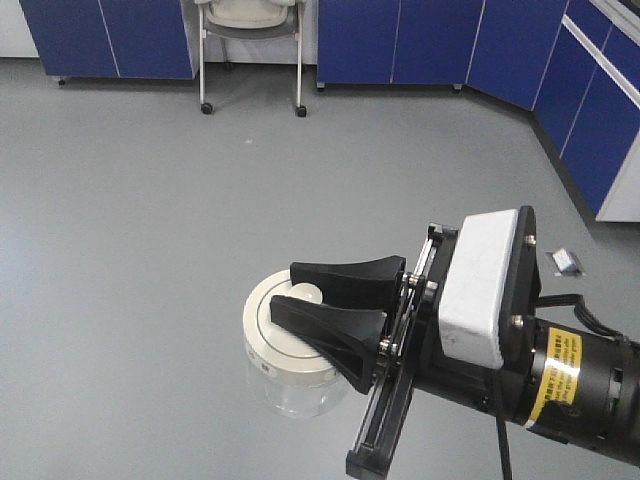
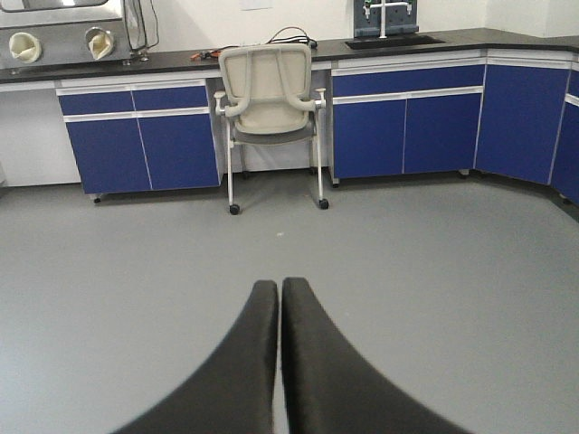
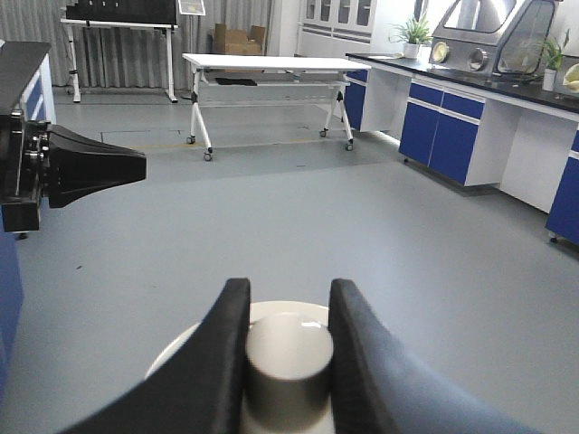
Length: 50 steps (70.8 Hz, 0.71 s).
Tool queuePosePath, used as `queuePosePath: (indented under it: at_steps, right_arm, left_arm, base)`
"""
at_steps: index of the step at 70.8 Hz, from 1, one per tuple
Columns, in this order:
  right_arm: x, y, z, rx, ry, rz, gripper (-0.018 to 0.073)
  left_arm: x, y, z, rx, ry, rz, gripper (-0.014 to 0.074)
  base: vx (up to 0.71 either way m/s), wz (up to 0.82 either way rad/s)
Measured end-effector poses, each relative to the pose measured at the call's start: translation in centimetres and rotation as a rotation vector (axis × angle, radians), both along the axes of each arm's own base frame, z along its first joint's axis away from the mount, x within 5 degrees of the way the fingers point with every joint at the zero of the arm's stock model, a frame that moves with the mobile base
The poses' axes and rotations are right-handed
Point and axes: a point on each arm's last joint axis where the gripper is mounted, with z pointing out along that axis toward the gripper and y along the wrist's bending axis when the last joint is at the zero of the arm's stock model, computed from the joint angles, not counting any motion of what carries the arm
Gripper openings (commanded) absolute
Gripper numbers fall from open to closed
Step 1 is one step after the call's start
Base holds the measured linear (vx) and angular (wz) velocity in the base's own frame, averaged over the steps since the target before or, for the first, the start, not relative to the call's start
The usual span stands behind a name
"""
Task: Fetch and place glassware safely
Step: 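Keep holding the jar while the base drives toward the blue cabinets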
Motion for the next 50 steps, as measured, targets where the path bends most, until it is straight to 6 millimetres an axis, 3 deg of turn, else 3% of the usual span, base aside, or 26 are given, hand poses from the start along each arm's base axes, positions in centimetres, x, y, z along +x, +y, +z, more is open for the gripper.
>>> queuePosePath:
  at_steps: [50]
  right_arm:
    - [0.00, 0.00, 0.00, 0.000, 0.000, -0.001, 0.0000]
  left_arm:
    - [0.00, 0.00, 0.00, 0.000, 0.000, 0.000, -0.0007]
  base:
    - [0.60, 0.03]
